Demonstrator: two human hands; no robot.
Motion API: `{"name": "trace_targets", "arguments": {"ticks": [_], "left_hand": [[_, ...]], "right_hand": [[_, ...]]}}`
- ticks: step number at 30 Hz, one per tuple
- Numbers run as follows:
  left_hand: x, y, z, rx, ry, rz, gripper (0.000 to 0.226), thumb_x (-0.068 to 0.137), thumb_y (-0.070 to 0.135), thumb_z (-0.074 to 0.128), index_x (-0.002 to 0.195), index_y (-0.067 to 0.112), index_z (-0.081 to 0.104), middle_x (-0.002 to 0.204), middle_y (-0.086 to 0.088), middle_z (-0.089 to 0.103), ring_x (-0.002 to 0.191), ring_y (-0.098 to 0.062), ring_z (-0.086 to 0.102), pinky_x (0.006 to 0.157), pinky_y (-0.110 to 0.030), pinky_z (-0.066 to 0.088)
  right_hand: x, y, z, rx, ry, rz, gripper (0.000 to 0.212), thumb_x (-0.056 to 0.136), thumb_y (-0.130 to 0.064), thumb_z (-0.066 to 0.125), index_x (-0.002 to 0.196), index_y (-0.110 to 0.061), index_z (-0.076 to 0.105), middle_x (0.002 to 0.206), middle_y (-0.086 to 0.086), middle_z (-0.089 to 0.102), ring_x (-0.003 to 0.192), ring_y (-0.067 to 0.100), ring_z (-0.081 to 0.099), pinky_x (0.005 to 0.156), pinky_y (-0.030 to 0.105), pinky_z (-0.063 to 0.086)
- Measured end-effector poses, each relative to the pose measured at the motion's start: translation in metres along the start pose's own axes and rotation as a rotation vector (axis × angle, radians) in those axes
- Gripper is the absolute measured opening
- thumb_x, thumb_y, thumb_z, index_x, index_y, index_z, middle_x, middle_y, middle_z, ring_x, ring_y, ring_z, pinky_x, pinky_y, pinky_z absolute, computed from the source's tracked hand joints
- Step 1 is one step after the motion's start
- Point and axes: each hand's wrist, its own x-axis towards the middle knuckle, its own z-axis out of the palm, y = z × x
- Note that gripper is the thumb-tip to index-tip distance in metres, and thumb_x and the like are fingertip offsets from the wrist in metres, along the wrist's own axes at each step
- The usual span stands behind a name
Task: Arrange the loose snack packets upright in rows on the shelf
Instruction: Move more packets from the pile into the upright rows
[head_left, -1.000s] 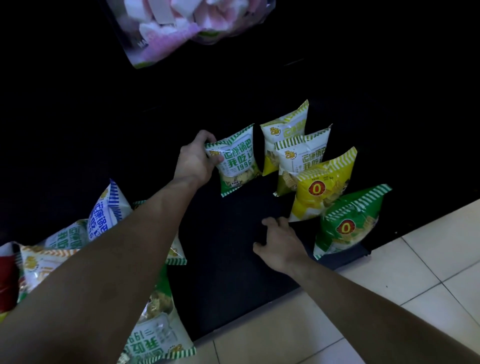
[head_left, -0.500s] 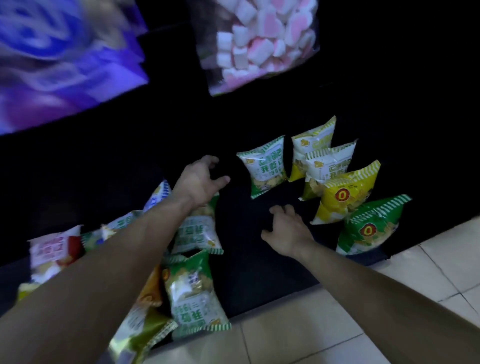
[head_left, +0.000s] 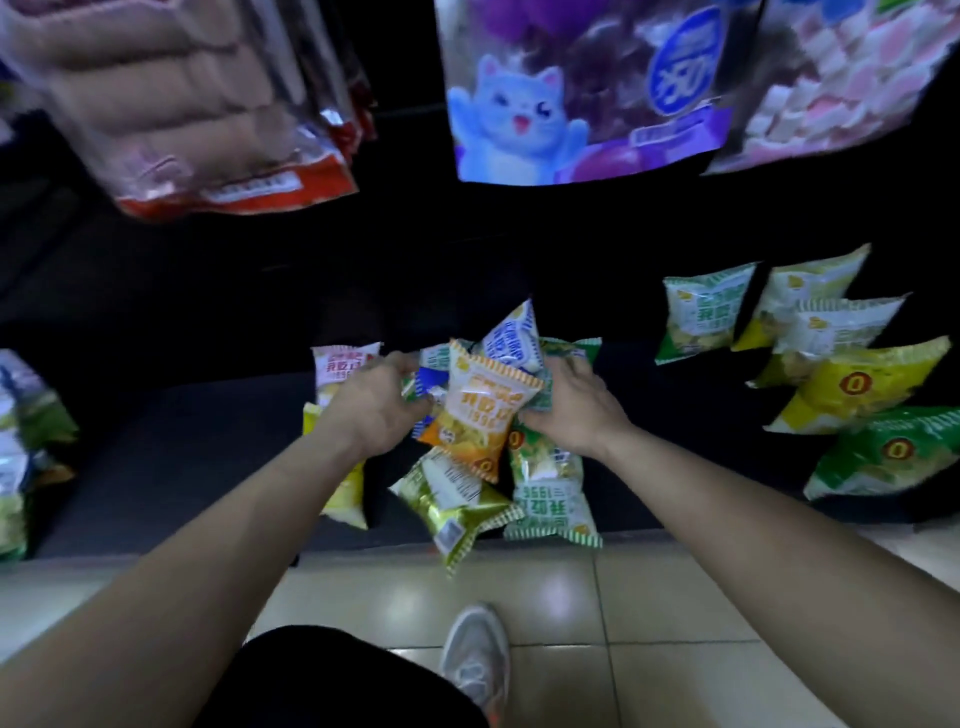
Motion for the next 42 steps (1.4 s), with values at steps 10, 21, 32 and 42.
{"name": "trace_targets", "arguments": {"ticks": [10, 21, 32, 42], "left_hand": [[0.001, -0.034, 0.018, -0.078, -0.015, -0.038, 0.071, 0.089, 0.045, 0.066, 0.149, 0.019, 0.038, 0.148, -0.008, 0.045, 0.130, -0.028, 0.048, 0.104, -0.036, 0.043], [0.012, -0.026, 0.022, -0.173, 0.028, -0.022, 0.069, 0.086, 0.044, 0.071, 0.145, 0.021, 0.042, 0.144, -0.004, 0.050, 0.127, -0.025, 0.052, 0.103, -0.042, 0.047], [0.018, 0.083, 0.044, -0.056, -0.079, 0.268, 0.062, 0.093, 0.046, 0.061, 0.146, 0.022, 0.040, 0.148, -0.003, 0.043, 0.123, -0.025, 0.053, 0.097, -0.039, 0.048], [0.083, 0.177, 0.128, 0.014, -0.184, 0.403, 0.058, 0.092, 0.043, 0.063, 0.141, 0.017, 0.046, 0.140, -0.007, 0.049, 0.125, -0.024, 0.050, 0.099, -0.034, 0.044]], "right_hand": [[0.060, -0.031, 0.042, -0.124, -0.002, 0.049, 0.112, 0.056, -0.067, 0.084, 0.146, -0.020, 0.035, 0.144, 0.007, 0.047, 0.131, 0.032, 0.046, 0.097, 0.046, 0.046], [0.057, -0.029, 0.019, 0.013, 0.010, -0.007, 0.088, 0.041, -0.063, 0.090, 0.113, -0.027, 0.052, 0.098, -0.006, 0.065, 0.093, 0.021, 0.061, 0.077, 0.039, 0.054], [-0.016, 0.082, -0.127, -0.209, 0.256, 0.025, 0.096, 0.053, -0.057, 0.089, 0.134, -0.029, 0.045, 0.118, -0.003, 0.055, 0.111, 0.023, 0.054, 0.079, 0.034, 0.044], [0.013, 0.204, -0.119, -0.524, 0.212, 0.126, 0.095, 0.060, -0.058, 0.083, 0.140, -0.029, 0.043, 0.135, 0.004, 0.049, 0.127, 0.027, 0.043, 0.101, 0.043, 0.031]]}}
